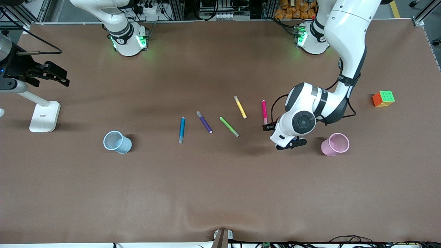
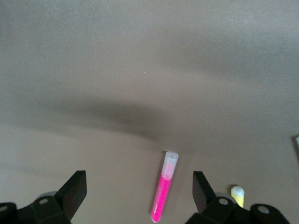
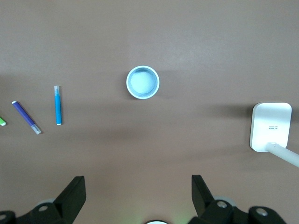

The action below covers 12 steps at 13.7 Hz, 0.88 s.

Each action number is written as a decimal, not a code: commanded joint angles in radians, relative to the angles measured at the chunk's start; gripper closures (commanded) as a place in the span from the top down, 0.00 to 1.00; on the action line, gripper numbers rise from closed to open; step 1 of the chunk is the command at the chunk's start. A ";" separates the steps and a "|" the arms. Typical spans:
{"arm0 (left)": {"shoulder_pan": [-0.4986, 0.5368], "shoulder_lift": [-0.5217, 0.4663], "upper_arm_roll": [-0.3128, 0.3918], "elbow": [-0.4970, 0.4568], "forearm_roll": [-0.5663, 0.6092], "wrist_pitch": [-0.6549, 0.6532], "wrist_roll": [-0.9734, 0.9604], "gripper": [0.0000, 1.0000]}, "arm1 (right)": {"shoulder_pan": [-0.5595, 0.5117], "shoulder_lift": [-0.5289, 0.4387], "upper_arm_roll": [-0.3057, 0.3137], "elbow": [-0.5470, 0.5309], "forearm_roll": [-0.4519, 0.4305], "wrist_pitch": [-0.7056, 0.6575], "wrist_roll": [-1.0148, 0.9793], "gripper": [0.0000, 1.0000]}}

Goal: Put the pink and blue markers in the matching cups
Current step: 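Reach the left gripper down to the pink marker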

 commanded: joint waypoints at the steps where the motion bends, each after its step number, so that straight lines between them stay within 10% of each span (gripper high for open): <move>1: -0.010 -0.062 -0.005 -0.116 -0.007 0.076 -0.011 1.00 | 0.009 -0.005 0.000 -0.007 -0.007 0.007 0.014 1.00; 12: -0.056 -0.007 -0.039 -0.150 -0.050 0.134 -0.023 0.74 | 0.043 0.026 0.000 -0.022 -0.001 0.045 0.019 1.00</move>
